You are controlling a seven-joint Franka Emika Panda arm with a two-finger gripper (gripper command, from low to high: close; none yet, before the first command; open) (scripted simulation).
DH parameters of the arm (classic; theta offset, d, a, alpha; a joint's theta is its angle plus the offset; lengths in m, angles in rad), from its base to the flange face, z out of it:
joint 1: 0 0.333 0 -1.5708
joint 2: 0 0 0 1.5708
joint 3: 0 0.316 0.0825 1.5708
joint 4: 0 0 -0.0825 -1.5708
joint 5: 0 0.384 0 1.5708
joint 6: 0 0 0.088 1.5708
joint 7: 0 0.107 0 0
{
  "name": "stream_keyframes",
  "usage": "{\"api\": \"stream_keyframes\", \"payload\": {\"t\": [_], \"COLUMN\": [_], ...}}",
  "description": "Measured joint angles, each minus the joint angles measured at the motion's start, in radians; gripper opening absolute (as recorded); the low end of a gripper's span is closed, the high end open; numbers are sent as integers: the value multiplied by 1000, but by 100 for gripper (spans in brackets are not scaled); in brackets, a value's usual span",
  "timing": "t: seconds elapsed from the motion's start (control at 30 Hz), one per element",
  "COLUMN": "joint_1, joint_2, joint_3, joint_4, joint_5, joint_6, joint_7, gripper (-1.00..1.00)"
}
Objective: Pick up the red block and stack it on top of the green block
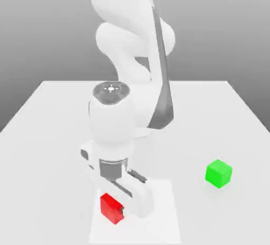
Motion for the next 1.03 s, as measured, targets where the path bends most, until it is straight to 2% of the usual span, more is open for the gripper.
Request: {"api": "stream_keyframes", "payload": {"t": [0.1, 0.27, 0.47, 0.63, 0.83, 1.03], "joint_1": [41, 290, 464, 441, 409, 416], "joint_2": [-92, -206, -328, -272, -168, -83], "joint_3": [38, 153, 308, 357, 346, 333], "joint_4": [-25, -93, -179, -184, -176, -179], "joint_5": [37, 109, 187, 60, -107, -160], "joint_6": [-66, -105, -138, -100, -23, 76], "joint_7": [33, 255, 542, 689, 810, 847], "gripper": [-100, -100, -100, -100, -100, -100]}}
